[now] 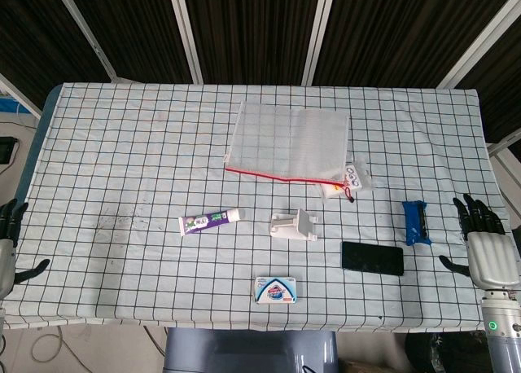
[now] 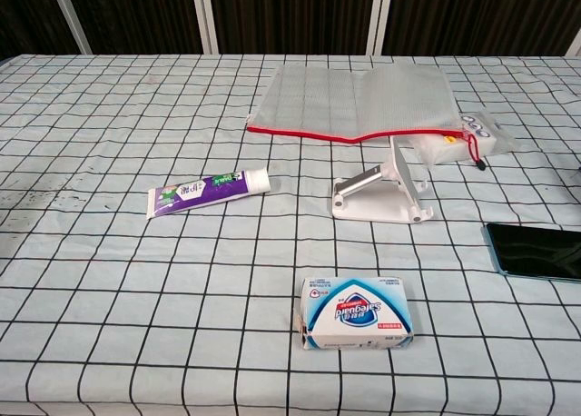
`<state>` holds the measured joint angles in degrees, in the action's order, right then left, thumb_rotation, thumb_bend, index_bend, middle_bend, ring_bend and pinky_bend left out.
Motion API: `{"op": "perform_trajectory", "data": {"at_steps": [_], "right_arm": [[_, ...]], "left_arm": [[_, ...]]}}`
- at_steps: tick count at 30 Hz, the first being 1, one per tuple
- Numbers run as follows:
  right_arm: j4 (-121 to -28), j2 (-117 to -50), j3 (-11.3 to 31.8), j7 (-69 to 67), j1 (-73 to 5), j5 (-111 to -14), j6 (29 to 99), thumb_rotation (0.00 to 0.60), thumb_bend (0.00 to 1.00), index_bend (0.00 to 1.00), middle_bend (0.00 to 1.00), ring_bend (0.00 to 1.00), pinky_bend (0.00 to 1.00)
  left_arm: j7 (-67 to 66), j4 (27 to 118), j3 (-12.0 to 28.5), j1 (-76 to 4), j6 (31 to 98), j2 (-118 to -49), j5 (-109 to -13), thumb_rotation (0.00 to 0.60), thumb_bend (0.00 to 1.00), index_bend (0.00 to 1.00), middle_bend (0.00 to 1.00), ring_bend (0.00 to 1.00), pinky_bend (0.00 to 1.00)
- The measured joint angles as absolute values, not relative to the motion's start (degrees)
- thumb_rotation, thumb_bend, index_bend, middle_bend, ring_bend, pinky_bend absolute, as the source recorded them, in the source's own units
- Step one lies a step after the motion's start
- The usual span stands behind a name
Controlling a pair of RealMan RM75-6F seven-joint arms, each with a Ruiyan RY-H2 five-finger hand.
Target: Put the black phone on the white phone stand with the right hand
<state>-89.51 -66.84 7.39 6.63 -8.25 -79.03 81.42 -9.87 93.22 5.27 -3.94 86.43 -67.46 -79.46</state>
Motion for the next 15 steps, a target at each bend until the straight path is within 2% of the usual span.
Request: {"op": "perform_trajectory", "data": {"at_steps": [9,15], "right_arm": [[-90.6,-66.7,6.8,7.4,-8.2,-80.2,81.7,0.600,0.00,0.00,0.00,0.00,0.14],[-94.5,-66.2,5.6,10.5,-8.4,-82.1,81.4,0.600,0.00,0.00,0.00,0.00,0.14]], "left_arm": [[-9.0,93.1,5.2,-3.8,86.8,-67.3,-79.9,0.600,0.00,0.00,0.00,0.00,0.00],[-7.9,92.9,5.3,-3.7,87.0,-67.2,-80.0,0.600,0.00,0.00,0.00,0.00,0.00]]}}
